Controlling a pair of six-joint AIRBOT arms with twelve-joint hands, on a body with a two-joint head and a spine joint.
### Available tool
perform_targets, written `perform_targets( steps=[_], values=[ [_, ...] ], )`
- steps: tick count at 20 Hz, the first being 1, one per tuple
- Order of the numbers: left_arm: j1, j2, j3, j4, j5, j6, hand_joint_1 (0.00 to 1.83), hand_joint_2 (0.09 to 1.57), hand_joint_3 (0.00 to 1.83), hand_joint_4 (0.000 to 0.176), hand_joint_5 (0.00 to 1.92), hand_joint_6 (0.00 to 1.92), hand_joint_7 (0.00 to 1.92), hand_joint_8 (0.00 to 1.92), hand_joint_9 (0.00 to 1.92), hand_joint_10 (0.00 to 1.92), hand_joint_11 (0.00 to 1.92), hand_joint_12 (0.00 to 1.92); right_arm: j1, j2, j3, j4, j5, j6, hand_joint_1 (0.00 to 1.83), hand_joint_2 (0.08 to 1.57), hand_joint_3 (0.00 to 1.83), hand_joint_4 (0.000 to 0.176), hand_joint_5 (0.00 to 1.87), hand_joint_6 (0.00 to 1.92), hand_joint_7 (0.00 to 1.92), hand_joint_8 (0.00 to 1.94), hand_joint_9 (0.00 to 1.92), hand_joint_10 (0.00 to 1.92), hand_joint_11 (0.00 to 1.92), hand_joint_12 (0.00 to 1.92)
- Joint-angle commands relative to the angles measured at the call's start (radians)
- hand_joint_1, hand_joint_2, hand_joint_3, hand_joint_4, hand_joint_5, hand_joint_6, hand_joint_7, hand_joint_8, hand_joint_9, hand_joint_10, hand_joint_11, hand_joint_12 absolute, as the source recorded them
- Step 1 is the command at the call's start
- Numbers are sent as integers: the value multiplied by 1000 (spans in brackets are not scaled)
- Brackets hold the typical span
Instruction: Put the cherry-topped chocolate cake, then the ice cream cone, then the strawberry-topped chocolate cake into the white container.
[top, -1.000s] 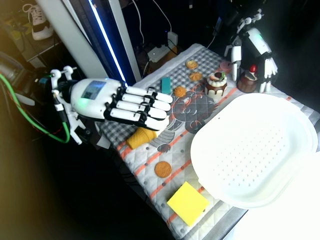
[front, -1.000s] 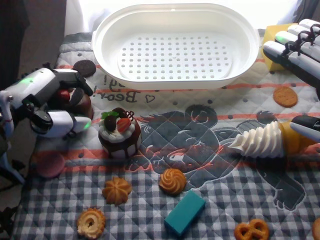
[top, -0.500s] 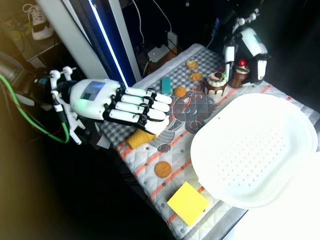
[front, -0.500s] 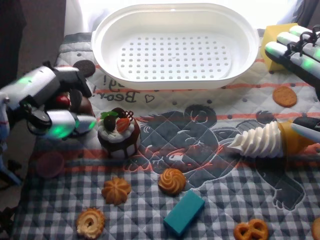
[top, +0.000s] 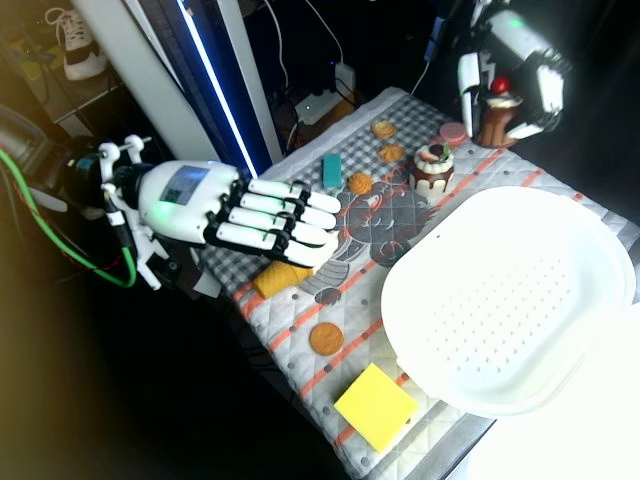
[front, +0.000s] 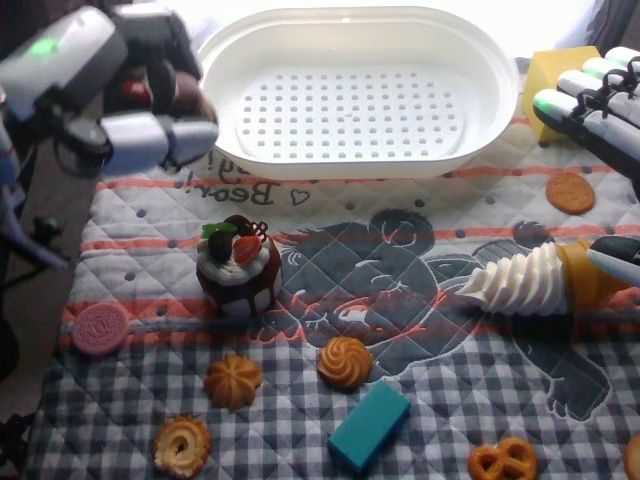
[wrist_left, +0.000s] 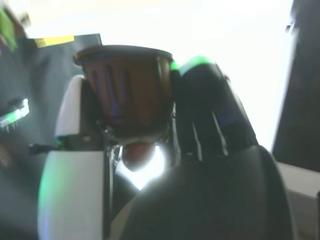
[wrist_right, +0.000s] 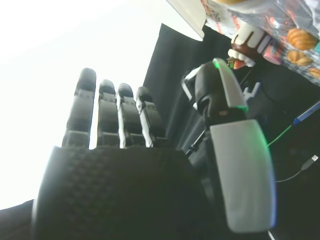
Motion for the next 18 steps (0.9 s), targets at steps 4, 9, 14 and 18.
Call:
perform_targets(
  steps=[4, 9, 14, 18],
  values=[
    [-141, -71, 69, -12, 36, 142, 1095, 1332, 12, 0, 522, 1605, 653, 1628, 553, 1878, 770, 1921, 5, 4, 0, -8, 132, 0, 759, 1264, 0, 0, 0, 0, 0, 0, 0, 0, 0, 0],
    [-217, -181, 216, -108, 170, 198, 1160, 1327, 9, 0, 499, 1479, 702, 1712, 735, 1914, 918, 1921, 3, -1, 6, -8, 131, 4, 660, 1271, 2, 0, 0, 0, 0, 0, 0, 0, 9, 12],
    [-258, -311, 377, -284, 287, 349, 1155, 1311, 1, 0, 554, 1415, 709, 1669, 617, 1864, 785, 1921, -14, -9, 17, -9, 131, 33, 615, 1298, 10, 0, 0, 0, 0, 0, 0, 0, 0, 0],
    [-267, -391, 478, -444, 350, 524, 1271, 1263, 0, 0, 403, 1080, 700, 1505, 777, 1861, 959, 1921, -20, -10, 21, -9, 131, 39, 624, 1304, 6, 0, 0, 0, 0, 0, 0, 0, 28, 29]
  ],
)
